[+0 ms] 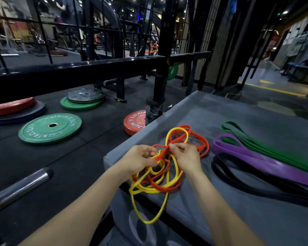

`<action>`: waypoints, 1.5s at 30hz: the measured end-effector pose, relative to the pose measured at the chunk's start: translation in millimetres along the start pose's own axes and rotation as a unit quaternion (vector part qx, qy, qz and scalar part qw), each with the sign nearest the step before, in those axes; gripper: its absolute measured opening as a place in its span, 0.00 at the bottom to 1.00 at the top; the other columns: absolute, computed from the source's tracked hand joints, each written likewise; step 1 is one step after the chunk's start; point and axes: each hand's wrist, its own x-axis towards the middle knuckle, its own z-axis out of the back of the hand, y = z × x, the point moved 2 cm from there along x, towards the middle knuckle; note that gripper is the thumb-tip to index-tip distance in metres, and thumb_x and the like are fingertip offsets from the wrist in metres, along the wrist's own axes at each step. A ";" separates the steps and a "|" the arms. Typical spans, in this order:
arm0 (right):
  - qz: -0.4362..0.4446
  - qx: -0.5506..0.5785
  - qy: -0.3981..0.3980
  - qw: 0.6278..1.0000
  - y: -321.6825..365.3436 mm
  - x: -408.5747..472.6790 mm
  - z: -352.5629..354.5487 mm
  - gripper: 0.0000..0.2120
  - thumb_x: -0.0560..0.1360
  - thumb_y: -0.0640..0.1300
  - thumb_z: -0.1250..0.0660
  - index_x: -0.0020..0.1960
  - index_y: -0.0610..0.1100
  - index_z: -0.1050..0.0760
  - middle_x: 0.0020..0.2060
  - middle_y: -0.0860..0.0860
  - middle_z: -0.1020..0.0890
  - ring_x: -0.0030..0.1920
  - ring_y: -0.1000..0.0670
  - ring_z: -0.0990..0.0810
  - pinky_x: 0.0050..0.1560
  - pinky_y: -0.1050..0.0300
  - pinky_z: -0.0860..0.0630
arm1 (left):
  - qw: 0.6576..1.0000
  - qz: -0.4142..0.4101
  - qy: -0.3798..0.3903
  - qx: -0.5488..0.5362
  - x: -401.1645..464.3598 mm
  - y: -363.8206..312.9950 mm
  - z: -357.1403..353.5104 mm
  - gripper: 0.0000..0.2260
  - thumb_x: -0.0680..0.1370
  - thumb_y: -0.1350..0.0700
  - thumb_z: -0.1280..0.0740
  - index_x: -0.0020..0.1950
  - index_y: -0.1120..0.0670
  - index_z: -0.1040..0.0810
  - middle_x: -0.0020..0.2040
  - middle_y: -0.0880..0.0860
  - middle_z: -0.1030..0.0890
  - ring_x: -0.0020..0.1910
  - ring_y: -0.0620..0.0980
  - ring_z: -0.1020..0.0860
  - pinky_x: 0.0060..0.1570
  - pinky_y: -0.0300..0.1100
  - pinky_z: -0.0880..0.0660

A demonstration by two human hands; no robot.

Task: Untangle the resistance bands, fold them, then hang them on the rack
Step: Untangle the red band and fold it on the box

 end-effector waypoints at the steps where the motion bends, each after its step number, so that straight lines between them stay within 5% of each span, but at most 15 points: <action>1: -0.015 -0.007 -0.006 1.000 0.1 0.3 -0.9 0.12 0.75 0.49 0.33 0.43 0.40 0.18 0.36 0.48 0.17 0.41 0.50 0.19 0.40 0.59 0.28 | 1.000 -0.004 0.009 -0.008 -0.8 -1.8 -2.5 0.17 0.70 0.68 0.29 0.56 0.56 0.23 0.48 0.50 0.21 0.47 0.46 0.22 0.48 0.38 0.24; 4: -0.048 -0.057 -0.017 0.997 -0.3 0.0 -2.3 0.20 0.73 0.53 0.32 0.33 0.36 0.25 0.29 0.45 0.21 0.35 0.45 0.23 0.38 0.54 0.31 | 0.998 -0.024 0.046 -0.034 0.1 -3.1 -9.8 0.16 0.68 0.70 0.28 0.51 0.53 0.21 0.46 0.50 0.21 0.45 0.44 0.23 0.45 0.36 0.24; 8: -0.084 -0.086 -0.001 0.993 -4.4 5.2 -1.5 0.23 0.72 0.51 0.31 0.26 0.43 0.37 0.22 0.50 0.33 0.26 0.50 0.34 0.28 0.56 0.40 | 0.995 -0.047 0.090 -0.018 -1.5 -5.3 -18.0 0.16 0.67 0.68 0.26 0.51 0.54 0.21 0.46 0.50 0.21 0.45 0.44 0.24 0.49 0.38 0.24; 11: -0.065 -0.066 0.018 0.996 -8.8 5.3 -2.6 0.13 0.72 0.44 0.31 0.32 0.40 0.27 0.28 0.47 0.25 0.34 0.47 0.26 0.36 0.57 0.33 | 0.996 -0.048 0.049 -0.053 0.9 -6.0 -15.3 0.10 0.71 0.64 0.28 0.49 0.56 0.22 0.44 0.52 0.21 0.44 0.47 0.23 0.44 0.36 0.24; 15: 0.006 -0.026 0.004 1.000 -0.9 1.2 3.1 0.06 0.75 0.40 0.33 0.46 0.37 0.20 0.38 0.45 0.19 0.41 0.48 0.22 0.43 0.58 0.31 | 0.985 0.018 -0.166 0.048 9.1 0.5 -2.9 0.14 0.71 0.51 0.26 0.50 0.50 0.28 0.54 0.53 0.26 0.45 0.46 0.26 0.36 0.33 0.32; 19: 0.070 -0.035 0.019 0.997 7.5 0.8 8.9 0.10 0.75 0.40 0.33 0.55 0.39 0.20 0.50 0.48 0.18 0.50 0.52 0.22 0.50 0.65 0.32 | 0.985 0.079 -0.129 0.085 8.7 0.8 -5.1 0.33 0.69 0.47 0.26 0.69 0.53 0.37 0.66 0.54 0.31 0.57 0.49 0.28 0.48 0.37 0.31; 22: 0.061 -0.023 -0.017 0.998 7.0 0.9 22.4 0.11 0.74 0.40 0.32 0.56 0.40 0.20 0.49 0.48 0.20 0.48 0.53 0.24 0.50 0.65 0.31 | 0.990 0.063 -0.110 0.062 11.8 -3.1 -7.9 0.31 0.70 0.48 0.26 0.68 0.56 0.33 0.60 0.52 0.25 0.54 0.47 0.26 0.49 0.38 0.31; 25: 0.087 -0.022 -0.055 0.994 10.4 2.2 34.2 0.07 0.74 0.40 0.32 0.50 0.39 0.18 0.45 0.46 0.19 0.46 0.51 0.22 0.48 0.64 0.31 | 0.991 0.012 -0.123 0.049 11.2 -8.9 -8.1 0.18 0.70 0.48 0.27 0.57 0.54 0.23 0.52 0.51 0.20 0.48 0.45 0.24 0.41 0.34 0.30; 27: 0.116 -0.042 -0.050 0.991 14.2 3.3 37.1 0.11 0.76 0.44 0.35 0.36 0.41 0.20 0.36 0.46 0.20 0.39 0.51 0.24 0.42 0.58 0.33 | 0.991 -0.014 -0.134 0.028 10.3 -9.2 -7.4 0.14 0.72 0.48 0.29 0.53 0.52 0.22 0.50 0.50 0.20 0.47 0.45 0.23 0.41 0.34 0.30; 29: 0.117 -0.082 -0.035 0.989 14.5 4.2 39.0 0.22 0.78 0.46 0.38 0.25 0.45 0.34 0.26 0.50 0.30 0.31 0.54 0.31 0.37 0.56 0.40 | 0.987 -0.017 -0.150 0.063 9.3 -8.9 -6.2 0.12 0.75 0.46 0.33 0.54 0.51 0.23 0.51 0.50 0.21 0.48 0.45 0.23 0.44 0.37 0.28; 31: 0.096 -0.133 -0.022 0.986 5.1 10.0 39.1 0.24 0.79 0.44 0.40 0.25 0.47 0.38 0.25 0.50 0.32 0.30 0.52 0.32 0.37 0.56 0.41 | 0.972 -0.010 -0.185 0.145 11.9 -7.6 -3.6 0.13 0.77 0.45 0.36 0.56 0.50 0.24 0.55 0.50 0.26 0.56 0.48 0.26 0.55 0.44 0.28; 35: 0.031 -0.202 -0.030 0.978 -13.2 32.3 42.2 0.09 0.74 0.37 0.37 0.49 0.40 0.20 0.47 0.41 0.18 0.51 0.41 0.21 0.53 0.52 0.26 | 0.936 -0.059 -0.234 0.255 16.8 -26.4 -4.9 0.15 0.78 0.45 0.39 0.60 0.50 0.26 0.59 0.50 0.30 0.62 0.50 0.32 0.58 0.47 0.31; 38: 0.003 -0.249 0.020 0.968 -20.8 55.7 44.1 0.20 0.70 0.37 0.33 0.61 0.42 0.25 0.57 0.42 0.22 0.61 0.40 0.26 0.61 0.52 0.30 | 0.930 -0.125 -0.200 0.281 28.6 -44.0 -22.5 0.17 0.75 0.42 0.36 0.60 0.49 0.26 0.59 0.48 0.28 0.61 0.49 0.30 0.58 0.46 0.30; 42: -0.010 -0.280 0.104 0.954 -26.2 81.9 48.3 0.30 0.61 0.42 0.26 0.63 0.45 0.27 0.59 0.44 0.23 0.63 0.42 0.27 0.63 0.55 0.31 | 0.897 -0.108 -0.069 0.423 47.7 -47.9 -61.6 0.26 0.68 0.35 0.33 0.61 0.47 0.30 0.59 0.49 0.28 0.62 0.51 0.31 0.59 0.47 0.31; 45: -0.002 -0.282 0.157 0.946 -26.7 91.7 49.6 0.33 0.61 0.43 0.25 0.66 0.45 0.30 0.62 0.44 0.26 0.63 0.42 0.28 0.65 0.54 0.31 | 0.873 -0.097 -0.071 0.473 59.5 -44.0 -67.0 0.23 0.71 0.39 0.33 0.61 0.49 0.29 0.60 0.50 0.27 0.62 0.53 0.30 0.56 0.49 0.30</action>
